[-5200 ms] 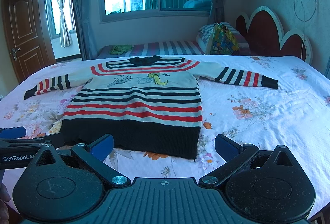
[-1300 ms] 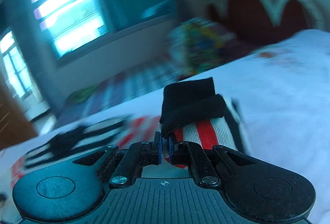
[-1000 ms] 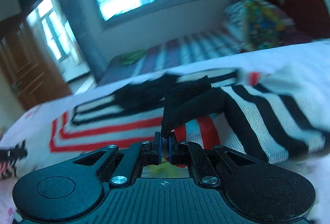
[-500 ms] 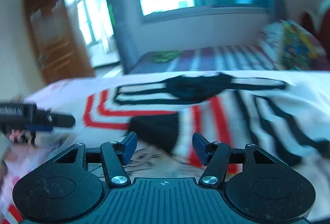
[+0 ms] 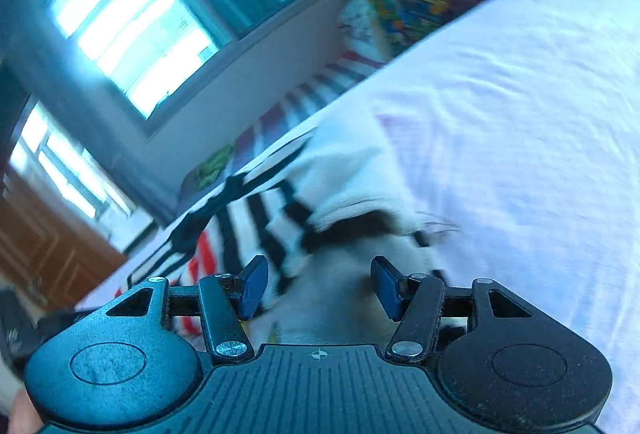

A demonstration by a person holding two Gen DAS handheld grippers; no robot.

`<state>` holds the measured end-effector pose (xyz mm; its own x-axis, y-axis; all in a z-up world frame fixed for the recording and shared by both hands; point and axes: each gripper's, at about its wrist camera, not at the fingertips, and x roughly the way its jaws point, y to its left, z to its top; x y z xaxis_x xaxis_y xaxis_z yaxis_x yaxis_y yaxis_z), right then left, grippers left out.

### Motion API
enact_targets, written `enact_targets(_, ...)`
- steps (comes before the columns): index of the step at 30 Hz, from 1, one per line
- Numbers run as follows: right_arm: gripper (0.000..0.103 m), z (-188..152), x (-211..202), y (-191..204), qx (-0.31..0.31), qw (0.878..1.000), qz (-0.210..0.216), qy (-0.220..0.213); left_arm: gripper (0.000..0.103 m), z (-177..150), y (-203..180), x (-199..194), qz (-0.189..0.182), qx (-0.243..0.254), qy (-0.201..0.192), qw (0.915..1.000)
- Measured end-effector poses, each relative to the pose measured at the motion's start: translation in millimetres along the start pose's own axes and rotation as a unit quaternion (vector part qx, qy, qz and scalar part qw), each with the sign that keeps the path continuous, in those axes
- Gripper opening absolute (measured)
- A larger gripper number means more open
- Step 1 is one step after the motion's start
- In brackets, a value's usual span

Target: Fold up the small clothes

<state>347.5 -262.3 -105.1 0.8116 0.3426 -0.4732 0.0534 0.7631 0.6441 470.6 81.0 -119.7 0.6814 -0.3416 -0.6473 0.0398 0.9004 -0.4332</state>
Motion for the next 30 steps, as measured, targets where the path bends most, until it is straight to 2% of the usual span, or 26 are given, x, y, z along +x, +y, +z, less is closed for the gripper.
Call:
enact_targets(2, 0.058, 8, -4, -12, 0.038, 0.999, 0.014, -0.004, 0.005, -2, 0, -10, 0.014, 0.021, -0.009, 0.9996)
enact_targets(5, 0.058, 19, -4, -30, 0.094, 0.995, 0.040, -0.003, 0.005, -2, 8, -19, 0.024, 0.023, -0.014, 0.9993)
enact_targets(12, 0.056, 43, 0, -60, 0.170, 0.983, 0.072, 0.002, 0.005, -1, 24, -24, 0.032, 0.010, -0.014, 0.9993)
enact_targets(13, 0.037, 44, 2, -60, 0.168, 0.983, 0.068, 0.003, 0.005, -2, 25, -24, 0.033, 0.008, -0.015, 0.9993)
enact_targets(14, 0.010, 47, 4, -59, 0.161, 0.985, 0.059, 0.006, 0.005, -2, 25, -23, 0.034, 0.007, -0.016, 0.9993)
enact_targets(15, 0.007, 49, 4, -58, 0.148, 0.988, 0.045, 0.009, 0.005, -2, 24, -24, 0.034, 0.007, -0.020, 0.9992)
enact_targets(19, 0.006, 51, -5, -49, 0.096, 0.995, 0.023, -0.007, 0.005, -6, 19, -30, 0.036, 0.020, -0.030, 0.9987)
enact_targets(22, 0.005, 33, -1, -48, 0.075, 0.997, -0.004, 0.014, 0.005, -12, 21, -20, 0.049, 0.017, -0.024, 0.9984)
enact_targets(28, 0.005, 24, 2, -39, 0.042, 0.999, -0.007, 0.011, 0.005, -11, 18, -22, 0.061, 0.034, -0.023, 0.9973)
enact_targets(30, 0.005, 23, 8, -41, 0.037, 0.999, -0.001, 0.019, 0.011, -11, 23, -21, 0.055, 0.021, -0.020, 0.9980)
